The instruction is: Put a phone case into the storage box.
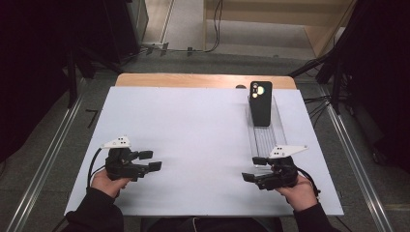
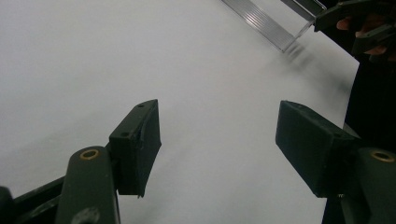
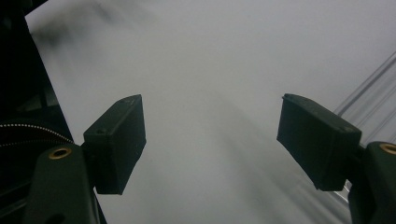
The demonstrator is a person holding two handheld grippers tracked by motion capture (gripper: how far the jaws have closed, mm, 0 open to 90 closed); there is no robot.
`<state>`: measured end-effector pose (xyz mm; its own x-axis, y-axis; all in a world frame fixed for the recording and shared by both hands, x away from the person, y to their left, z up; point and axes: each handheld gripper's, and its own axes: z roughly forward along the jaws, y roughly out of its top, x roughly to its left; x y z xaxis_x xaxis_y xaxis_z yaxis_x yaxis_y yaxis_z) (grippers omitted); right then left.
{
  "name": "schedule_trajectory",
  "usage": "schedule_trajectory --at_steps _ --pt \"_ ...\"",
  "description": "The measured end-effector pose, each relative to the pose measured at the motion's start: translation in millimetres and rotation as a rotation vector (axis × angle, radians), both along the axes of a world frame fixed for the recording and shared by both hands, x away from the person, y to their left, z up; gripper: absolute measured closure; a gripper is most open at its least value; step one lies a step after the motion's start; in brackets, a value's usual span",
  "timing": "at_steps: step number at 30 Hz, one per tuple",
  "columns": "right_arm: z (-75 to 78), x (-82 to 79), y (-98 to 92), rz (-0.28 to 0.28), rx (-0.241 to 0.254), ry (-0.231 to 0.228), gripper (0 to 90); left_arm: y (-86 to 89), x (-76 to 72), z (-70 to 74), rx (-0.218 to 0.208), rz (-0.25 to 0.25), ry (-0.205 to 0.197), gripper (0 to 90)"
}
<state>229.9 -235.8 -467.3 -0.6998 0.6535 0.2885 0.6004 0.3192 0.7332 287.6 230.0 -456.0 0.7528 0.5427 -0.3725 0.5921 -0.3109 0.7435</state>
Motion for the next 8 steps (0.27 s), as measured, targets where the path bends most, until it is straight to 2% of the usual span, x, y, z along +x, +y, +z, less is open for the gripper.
schedule_trajectory --at_steps 8 --pt "-2.1 0.4 -3.5 -0.005 -0.004 -0.003 21.5 0.1 -0.1 -0.3 -0.002 -0.001 0.003 31.5"
